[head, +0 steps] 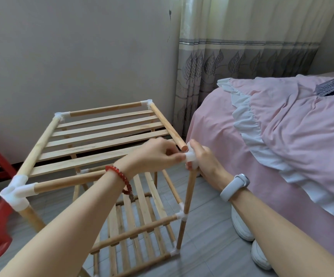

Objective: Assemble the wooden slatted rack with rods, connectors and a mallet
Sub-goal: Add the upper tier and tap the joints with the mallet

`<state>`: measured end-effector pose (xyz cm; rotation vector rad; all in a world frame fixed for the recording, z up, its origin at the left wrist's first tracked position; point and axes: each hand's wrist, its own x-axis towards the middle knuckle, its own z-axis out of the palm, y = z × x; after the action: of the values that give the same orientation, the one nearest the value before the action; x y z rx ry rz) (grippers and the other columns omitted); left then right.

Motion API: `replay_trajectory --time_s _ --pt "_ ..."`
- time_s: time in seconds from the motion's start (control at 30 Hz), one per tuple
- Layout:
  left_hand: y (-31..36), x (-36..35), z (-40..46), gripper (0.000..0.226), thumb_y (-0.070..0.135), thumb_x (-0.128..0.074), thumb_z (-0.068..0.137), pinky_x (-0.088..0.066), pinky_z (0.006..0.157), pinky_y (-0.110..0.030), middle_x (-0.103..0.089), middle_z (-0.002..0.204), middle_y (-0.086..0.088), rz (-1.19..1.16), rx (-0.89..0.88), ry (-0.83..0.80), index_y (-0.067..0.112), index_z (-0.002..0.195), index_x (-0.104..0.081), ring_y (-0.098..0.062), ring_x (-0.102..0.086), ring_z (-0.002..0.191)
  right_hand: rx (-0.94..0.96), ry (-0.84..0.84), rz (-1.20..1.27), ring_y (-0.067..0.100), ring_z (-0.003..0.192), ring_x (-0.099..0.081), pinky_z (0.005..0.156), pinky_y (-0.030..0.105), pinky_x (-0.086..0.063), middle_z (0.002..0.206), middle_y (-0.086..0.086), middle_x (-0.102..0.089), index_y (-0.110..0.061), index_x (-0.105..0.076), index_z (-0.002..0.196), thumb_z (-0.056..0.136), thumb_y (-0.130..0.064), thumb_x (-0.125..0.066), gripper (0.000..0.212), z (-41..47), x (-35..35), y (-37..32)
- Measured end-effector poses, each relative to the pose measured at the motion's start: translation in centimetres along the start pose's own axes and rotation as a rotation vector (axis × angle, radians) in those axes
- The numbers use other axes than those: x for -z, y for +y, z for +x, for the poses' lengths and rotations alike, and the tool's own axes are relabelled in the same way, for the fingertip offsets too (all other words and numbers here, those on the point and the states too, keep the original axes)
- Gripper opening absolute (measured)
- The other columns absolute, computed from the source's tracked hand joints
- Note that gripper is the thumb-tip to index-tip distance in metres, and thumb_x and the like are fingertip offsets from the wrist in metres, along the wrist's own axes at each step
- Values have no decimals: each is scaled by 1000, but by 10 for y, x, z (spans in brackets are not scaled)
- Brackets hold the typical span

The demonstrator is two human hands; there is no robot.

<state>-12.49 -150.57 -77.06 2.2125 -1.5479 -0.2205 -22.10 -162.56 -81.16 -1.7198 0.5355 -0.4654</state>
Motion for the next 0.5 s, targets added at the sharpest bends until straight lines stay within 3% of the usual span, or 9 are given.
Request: replay_trajectory --time_s 0.1,0.2,0.3,0.5 --pt "-9 9 21 33 28 -57 92 -43 89 -28 -52 124 0 68 -45 148 23 125 -55 -18 -49 115 21 -48 47 17 65 -44 64 32 -40 73 10 -46 -11 -47 85 100 -24 -25 29 -3 -1 -1" --pt "-15 4 40 44 30 -55 94 -34 107 -37 -44 141 5 315 -195 -21 31 137 -47 -18 -30 134 10 -46 76 19 69 -45 69 37 -41 76 11 -47 -10 -46 85 99 -22 -26 27 -5 0 -1" --pt "-20 3 52 32 28 -55 94 -42 101 -36 -56 130 4 393 -249 -36 26 126 -59 -17 -41 129 -4 -57 61 18 66 -47 71 39 -43 73 9 -46 -11 -46 79 99 -21 -26 30 -5 2 -1" --pt "-18 7 66 35 27 -57 93 -49 93 -39 -60 126 3 411 -258 15 24 128 -59 -19 -54 120 -5 -76 -6 15 60 -46 71 38 -44 63 6 -48 -12 -46 74 99 -23 -27 33 3 13 -1"
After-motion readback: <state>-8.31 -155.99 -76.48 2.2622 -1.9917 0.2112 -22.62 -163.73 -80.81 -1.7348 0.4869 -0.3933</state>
